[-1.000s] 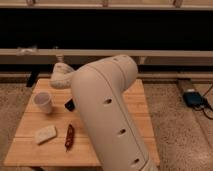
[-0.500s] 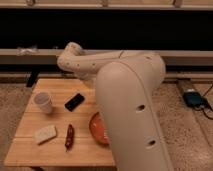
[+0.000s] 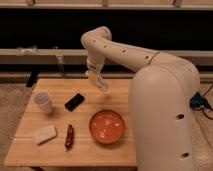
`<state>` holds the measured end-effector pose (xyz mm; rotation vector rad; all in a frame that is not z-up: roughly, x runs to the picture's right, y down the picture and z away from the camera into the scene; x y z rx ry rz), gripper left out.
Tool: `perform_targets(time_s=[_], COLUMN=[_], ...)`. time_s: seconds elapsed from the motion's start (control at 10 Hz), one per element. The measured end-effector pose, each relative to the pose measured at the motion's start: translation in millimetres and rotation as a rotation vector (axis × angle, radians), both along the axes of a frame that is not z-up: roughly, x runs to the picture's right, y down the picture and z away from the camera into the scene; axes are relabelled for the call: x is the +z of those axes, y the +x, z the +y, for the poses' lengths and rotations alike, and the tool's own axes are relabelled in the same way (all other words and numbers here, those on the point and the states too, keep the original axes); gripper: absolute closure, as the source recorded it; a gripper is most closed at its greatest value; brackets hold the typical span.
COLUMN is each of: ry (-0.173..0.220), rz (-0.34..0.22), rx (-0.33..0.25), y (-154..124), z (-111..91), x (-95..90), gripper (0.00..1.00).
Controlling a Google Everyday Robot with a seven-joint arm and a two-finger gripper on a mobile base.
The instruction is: Stand the bottle upright
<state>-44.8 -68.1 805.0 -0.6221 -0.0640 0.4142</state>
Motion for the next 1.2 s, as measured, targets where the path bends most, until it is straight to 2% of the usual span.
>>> perform_targets(time_s=[0.2, 0.4, 0.7, 1.2], ry=[-0.106, -0.138, -0.134, -0.102], rz=[-0.107, -0.146, -0.183, -0.22], rx=[0.131, 0.19, 0.28, 0.377], y=[3, 1, 7, 7], z=[9, 17, 23, 26], x=[7.2, 18.1, 27.2, 34.0], gripper=[1.0, 1.0, 1.0, 1.0])
